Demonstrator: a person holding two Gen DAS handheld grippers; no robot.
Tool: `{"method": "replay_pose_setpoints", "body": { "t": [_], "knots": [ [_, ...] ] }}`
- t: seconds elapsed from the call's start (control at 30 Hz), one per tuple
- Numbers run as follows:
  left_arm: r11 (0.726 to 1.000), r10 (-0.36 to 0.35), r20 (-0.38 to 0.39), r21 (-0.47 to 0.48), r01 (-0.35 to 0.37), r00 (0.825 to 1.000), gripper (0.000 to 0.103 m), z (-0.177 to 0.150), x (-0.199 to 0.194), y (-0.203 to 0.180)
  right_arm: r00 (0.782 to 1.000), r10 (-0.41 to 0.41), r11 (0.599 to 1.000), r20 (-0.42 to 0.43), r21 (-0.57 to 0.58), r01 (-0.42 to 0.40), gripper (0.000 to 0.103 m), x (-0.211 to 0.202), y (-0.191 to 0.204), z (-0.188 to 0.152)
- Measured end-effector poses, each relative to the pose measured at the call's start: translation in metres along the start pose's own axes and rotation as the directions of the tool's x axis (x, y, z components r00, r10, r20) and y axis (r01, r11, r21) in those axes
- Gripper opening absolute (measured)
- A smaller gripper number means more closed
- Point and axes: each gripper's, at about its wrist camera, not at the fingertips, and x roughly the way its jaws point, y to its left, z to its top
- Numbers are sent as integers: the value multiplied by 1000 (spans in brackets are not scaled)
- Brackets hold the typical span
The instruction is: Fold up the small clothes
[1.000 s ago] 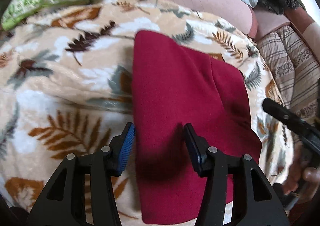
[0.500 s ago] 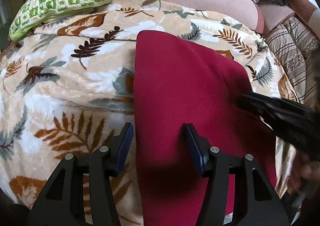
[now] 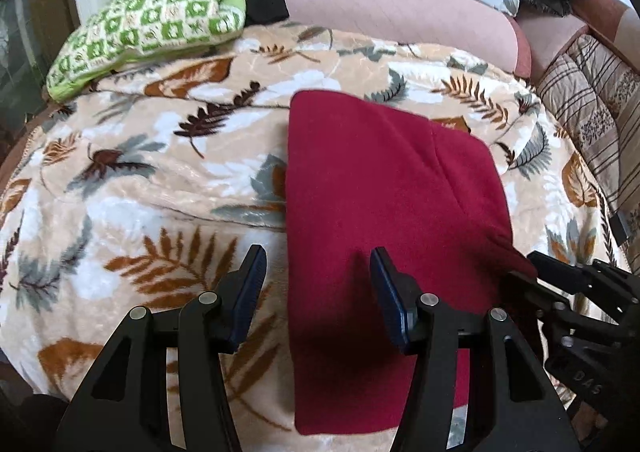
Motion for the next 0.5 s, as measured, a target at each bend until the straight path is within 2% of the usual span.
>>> {"method": "replay_pose_setpoints", "body": {
  "t": [0.07,0.13,0.3,0.5],
  "knots": [
    [1000,4,13,-8,-4,1000,54,-1,-7,2,999,-19,1000,29,10,19,39,-11,4,0],
    [1000,19,31,-12,-19,999,54,-2,-15,3,998,-34,999,60,21,33,48,-21,9,1],
    [1000,21,71,-16,-20,997,54,-5,-33,6,991,-90,996,102,36,86,48,-34,22,5],
    [999,33,99,-14,-32,995,54,-8,-46,9,990,-90,994,107,74,83,48,-38,27,8]
  ]
}}
